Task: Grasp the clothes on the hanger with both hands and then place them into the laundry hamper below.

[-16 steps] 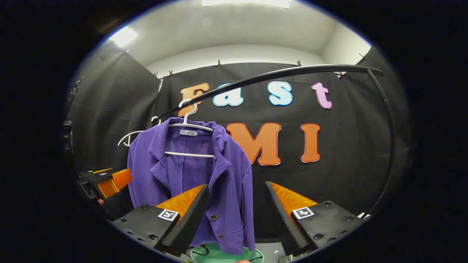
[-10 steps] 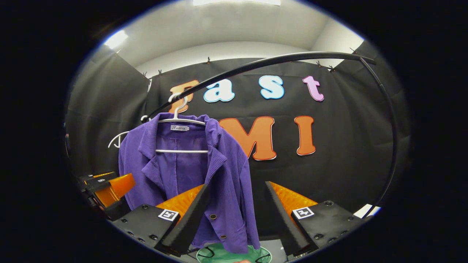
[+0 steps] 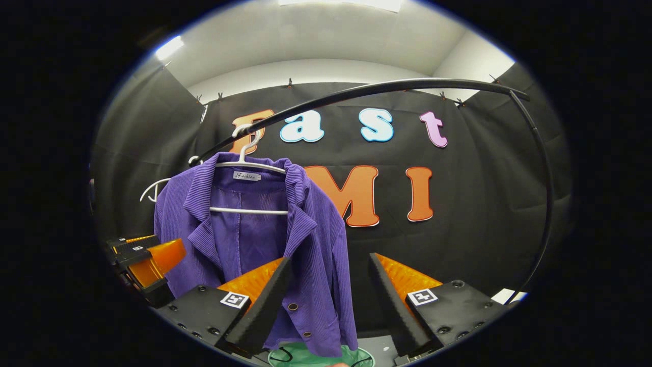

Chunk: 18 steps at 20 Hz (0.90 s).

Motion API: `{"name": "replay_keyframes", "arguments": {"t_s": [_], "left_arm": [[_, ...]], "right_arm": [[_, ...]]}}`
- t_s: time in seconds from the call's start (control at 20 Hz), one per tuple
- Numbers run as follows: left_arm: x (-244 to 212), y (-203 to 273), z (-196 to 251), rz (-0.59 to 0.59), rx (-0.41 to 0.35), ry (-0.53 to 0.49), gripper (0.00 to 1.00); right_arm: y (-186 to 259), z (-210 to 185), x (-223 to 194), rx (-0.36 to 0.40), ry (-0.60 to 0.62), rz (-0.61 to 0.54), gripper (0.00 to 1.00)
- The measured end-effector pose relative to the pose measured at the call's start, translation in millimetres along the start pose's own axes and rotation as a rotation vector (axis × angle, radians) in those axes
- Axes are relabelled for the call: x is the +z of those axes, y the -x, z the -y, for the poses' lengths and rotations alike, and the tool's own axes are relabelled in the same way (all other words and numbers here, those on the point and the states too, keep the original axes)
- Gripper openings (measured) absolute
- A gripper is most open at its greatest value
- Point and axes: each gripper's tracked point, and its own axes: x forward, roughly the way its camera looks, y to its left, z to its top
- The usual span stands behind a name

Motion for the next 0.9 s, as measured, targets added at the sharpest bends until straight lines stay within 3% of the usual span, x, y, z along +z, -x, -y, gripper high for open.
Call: {"name": "replay_keyframes", "arguments": {"t_s": [0.05, 0.4, 0.45, 0.5, 0.6, 0.65, 0.75, 0.9], "left_arm": [[0.3, -1.3, -1.5, 0.001, 0.001, -0.001, 0.95], [-6.8, 2.0, -3.8, -0.015, 0.039, 0.005, 0.95], [-7.2, 4.5, -3.0, -0.012, 0.049, 0.007, 0.99], [-7.6, 8.0, -3.9, -0.009, 0.061, 0.011, 0.92], [-11.0, 16.5, -5.6, -0.014, 0.082, 0.013, 0.95], [-13.4, 21.1, -7.4, -0.02, 0.094, 0.011, 0.99], [-16.1, 31.0, -13.1, -0.029, 0.116, 0.007, 0.99], [-16.7, 44.8, -24.6, -0.041, 0.15, 0.013, 0.95]], "right_arm": [[-0.3, -2.4, -0.5, 0.001, -0.001, -0.001, 0.97], [-1.4, -5.1, -13.8, 0.046, -0.008, -0.027, 0.98], [-2.9, -3.6, -16.9, 0.055, -0.006, -0.035, 0.98], [-4.8, -3.0, -21.1, 0.066, 0.0, -0.042, 0.98], [-12.7, -4.9, -26.4, 0.091, 0.018, -0.049, 0.98], [-18.0, -9.4, -28.2, 0.111, 0.02, -0.05, 0.98], [-28.9, -27.6, -30.0, 0.175, 0.004, -0.047, 0.98], [-60.9, -50.9, -46.4, 0.213, -0.011, -0.073, 0.94]]}}
